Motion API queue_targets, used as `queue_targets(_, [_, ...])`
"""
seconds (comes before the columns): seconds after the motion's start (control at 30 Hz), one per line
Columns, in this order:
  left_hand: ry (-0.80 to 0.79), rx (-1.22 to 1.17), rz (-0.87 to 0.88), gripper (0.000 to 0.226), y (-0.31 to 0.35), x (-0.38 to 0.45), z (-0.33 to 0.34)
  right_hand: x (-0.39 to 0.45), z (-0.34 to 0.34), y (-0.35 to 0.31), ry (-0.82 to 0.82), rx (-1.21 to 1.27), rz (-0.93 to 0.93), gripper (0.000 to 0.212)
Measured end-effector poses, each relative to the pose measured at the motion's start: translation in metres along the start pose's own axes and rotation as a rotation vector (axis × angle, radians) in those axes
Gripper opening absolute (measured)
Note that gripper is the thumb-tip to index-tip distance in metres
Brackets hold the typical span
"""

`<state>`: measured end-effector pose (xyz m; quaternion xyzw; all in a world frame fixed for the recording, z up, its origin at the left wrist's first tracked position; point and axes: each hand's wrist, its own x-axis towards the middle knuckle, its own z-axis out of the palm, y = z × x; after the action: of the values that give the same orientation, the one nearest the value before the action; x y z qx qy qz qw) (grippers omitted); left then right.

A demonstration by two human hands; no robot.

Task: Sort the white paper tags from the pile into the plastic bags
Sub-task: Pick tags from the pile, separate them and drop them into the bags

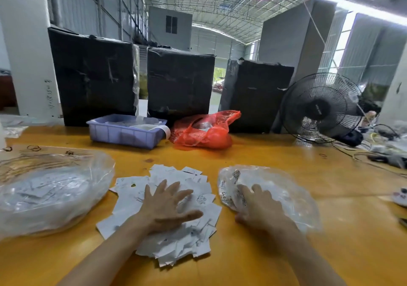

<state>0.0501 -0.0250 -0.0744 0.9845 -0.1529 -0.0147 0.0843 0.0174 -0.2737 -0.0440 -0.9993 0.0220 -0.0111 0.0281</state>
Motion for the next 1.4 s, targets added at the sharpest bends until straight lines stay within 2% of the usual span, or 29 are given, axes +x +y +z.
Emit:
queue_targets(0.07, [-0.011,0.025,-0.001,0.102,0.000,0.000,0.000,0.013,0.008,-0.007,0.164,-0.106,-0.007,0.051])
queue_targets(0.17, [0.014,0.059,-0.002,0.100,0.000,0.002,0.000,0.031,0.018,-0.021,0.275,-0.135,-0.046,0.038])
queue_targets(0.3, [0.042,0.061,-0.008,0.095,-0.001,0.003,0.005,0.041,0.033,-0.030,0.385,-0.094,-0.043,0.044])
queue_targets(0.47, [0.032,0.031,-0.029,0.097,-0.005,0.009,0.012,0.033,0.042,-0.022,0.492,0.118,-0.112,0.050])
queue_targets(0.7, [0.028,0.027,-0.036,0.087,-0.002,0.003,0.006,0.023,0.036,-0.030,0.384,0.179,-0.083,0.051])
queue_targets(0.83, [0.041,0.067,-0.015,0.084,0.001,0.000,0.001,0.022,0.032,-0.032,0.427,0.124,-0.072,0.045])
queue_targets(1.0, [0.048,0.116,-0.006,0.081,0.003,-0.002,-0.001,0.022,0.026,-0.025,0.511,0.036,-0.037,0.062])
queue_targets(1.07, [0.061,0.131,-0.001,0.078,0.004,-0.002,-0.002,0.021,0.023,-0.023,0.533,0.007,-0.033,0.063])
queue_targets(1.2, [0.058,0.119,-0.008,0.077,0.004,-0.002,-0.003,0.021,0.010,-0.019,0.704,0.268,-0.036,0.049])
queue_targets(1.27, [0.058,0.124,-0.010,0.079,0.004,-0.001,-0.002,0.026,0.005,-0.005,0.641,0.239,0.029,0.024])
queue_targets(1.33, [0.058,0.132,-0.011,0.079,0.004,0.001,-0.003,0.034,0.004,0.008,0.448,0.113,0.111,0.026])
queue_targets(1.4, [0.057,0.137,-0.011,0.079,0.005,0.001,-0.004,0.037,0.006,0.020,0.309,0.062,0.188,0.011])
